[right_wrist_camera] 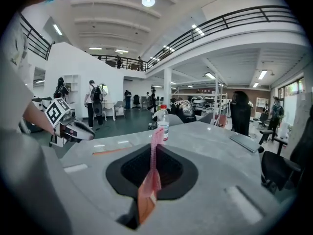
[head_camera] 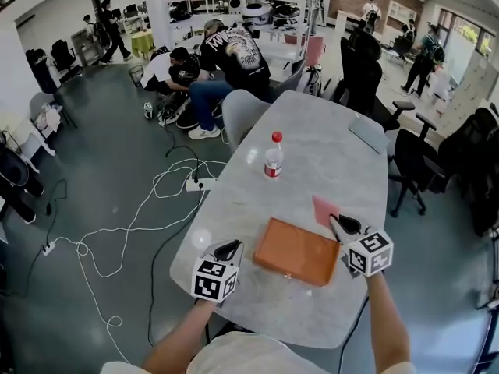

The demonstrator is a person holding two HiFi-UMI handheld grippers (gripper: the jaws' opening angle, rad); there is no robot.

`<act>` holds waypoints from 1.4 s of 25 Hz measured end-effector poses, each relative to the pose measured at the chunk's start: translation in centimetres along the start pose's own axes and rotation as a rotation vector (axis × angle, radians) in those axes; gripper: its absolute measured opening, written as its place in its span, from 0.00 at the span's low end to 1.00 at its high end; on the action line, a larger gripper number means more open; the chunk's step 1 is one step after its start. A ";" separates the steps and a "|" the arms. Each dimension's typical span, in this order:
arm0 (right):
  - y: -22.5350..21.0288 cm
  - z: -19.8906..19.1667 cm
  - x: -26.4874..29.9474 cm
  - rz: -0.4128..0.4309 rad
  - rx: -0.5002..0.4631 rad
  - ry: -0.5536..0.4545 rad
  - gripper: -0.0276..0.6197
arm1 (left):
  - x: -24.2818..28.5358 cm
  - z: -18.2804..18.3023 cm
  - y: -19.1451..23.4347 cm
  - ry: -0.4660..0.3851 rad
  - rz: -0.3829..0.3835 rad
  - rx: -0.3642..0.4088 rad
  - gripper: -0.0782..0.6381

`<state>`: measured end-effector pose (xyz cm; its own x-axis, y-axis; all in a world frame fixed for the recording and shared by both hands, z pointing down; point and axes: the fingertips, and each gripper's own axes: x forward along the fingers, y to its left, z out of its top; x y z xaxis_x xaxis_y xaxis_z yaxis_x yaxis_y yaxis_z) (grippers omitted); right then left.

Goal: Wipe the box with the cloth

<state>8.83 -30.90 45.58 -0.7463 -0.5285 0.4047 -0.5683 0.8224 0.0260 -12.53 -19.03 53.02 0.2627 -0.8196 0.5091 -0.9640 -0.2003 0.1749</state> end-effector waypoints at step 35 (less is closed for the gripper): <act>7.2 -3.5 17.1 0.651 0.322 0.396 0.07 | 5.3 -1.6 6.7 0.102 -0.047 -0.097 0.15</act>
<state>-6.78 -33.25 55.90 -0.8171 0.1957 0.5422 -0.1811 0.8058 -0.5638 -17.56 -23.86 58.25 0.3154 -0.7508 0.5804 -0.9432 -0.1807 0.2788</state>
